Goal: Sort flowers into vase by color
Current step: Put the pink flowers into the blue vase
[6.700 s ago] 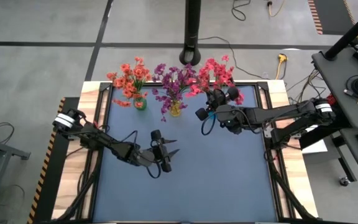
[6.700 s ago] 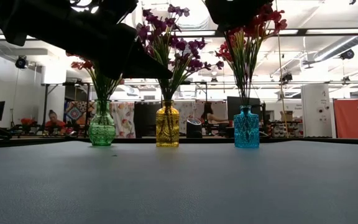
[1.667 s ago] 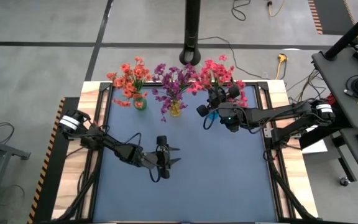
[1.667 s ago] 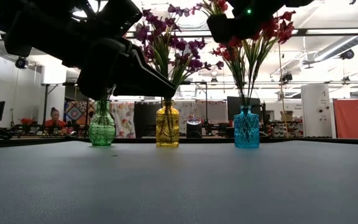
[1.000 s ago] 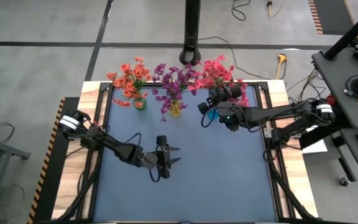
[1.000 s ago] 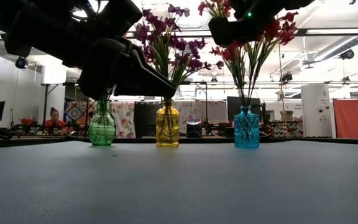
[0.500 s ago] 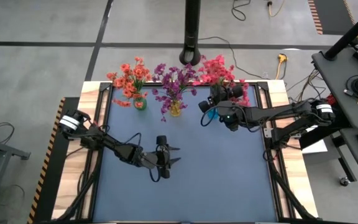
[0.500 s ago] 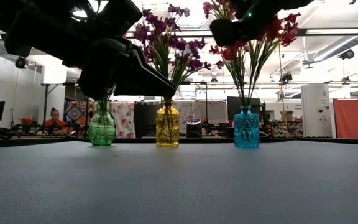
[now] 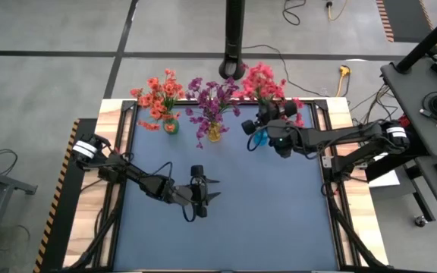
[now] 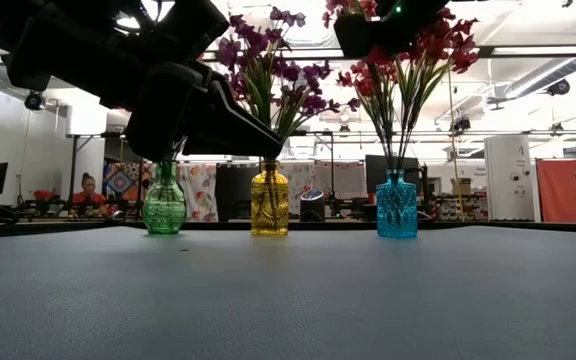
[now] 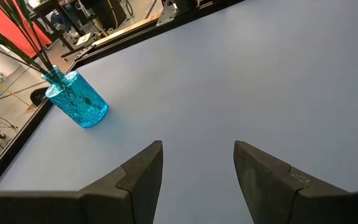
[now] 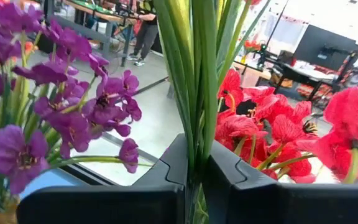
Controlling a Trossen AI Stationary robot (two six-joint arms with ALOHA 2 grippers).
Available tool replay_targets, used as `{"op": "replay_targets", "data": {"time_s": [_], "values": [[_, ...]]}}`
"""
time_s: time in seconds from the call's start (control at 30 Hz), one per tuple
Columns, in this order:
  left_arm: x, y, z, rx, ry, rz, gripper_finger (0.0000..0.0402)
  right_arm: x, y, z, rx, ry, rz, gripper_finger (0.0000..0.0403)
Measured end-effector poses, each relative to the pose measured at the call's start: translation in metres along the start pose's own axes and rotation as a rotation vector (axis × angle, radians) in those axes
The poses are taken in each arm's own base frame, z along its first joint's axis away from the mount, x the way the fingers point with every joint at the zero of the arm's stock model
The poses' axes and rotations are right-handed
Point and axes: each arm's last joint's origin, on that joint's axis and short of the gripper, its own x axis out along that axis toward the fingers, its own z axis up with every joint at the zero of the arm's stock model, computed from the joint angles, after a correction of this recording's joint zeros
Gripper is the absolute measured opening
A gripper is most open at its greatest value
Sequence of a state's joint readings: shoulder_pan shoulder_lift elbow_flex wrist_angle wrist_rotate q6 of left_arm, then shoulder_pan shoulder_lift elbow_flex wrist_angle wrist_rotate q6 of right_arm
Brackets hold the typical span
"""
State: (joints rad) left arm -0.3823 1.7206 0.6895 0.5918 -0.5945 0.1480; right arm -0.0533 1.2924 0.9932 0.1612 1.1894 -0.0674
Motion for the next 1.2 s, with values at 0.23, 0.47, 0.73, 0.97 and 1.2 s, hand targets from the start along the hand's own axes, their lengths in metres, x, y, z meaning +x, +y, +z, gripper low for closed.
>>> {"op": "replay_targets", "data": {"time_s": [0.23,0.47,0.73,0.97,1.2], "values": [[0.000,0.000,-0.001,0.004,0.006,-0.001,0.0181,0.000,0.000,-0.003,0.016,0.003,0.010,0.0017],[0.000,0.000,-0.001,0.004,0.008,-0.001,0.0181,0.000,0.001,-0.014,-0.008,0.016,0.009,0.0016],[0.000,0.000,-0.001,0.001,0.007,-0.001,0.0181,0.001,0.002,-0.024,-0.019,0.027,0.009,0.0016],[0.000,0.000,-0.001,0.001,0.007,-0.001,0.0181,0.001,0.001,-0.027,0.042,0.031,-0.010,0.0019],[0.000,0.000,-0.001,0.001,0.007,-0.001,0.0181,0.002,0.001,-0.034,0.052,0.038,-0.025,0.0025]]}}
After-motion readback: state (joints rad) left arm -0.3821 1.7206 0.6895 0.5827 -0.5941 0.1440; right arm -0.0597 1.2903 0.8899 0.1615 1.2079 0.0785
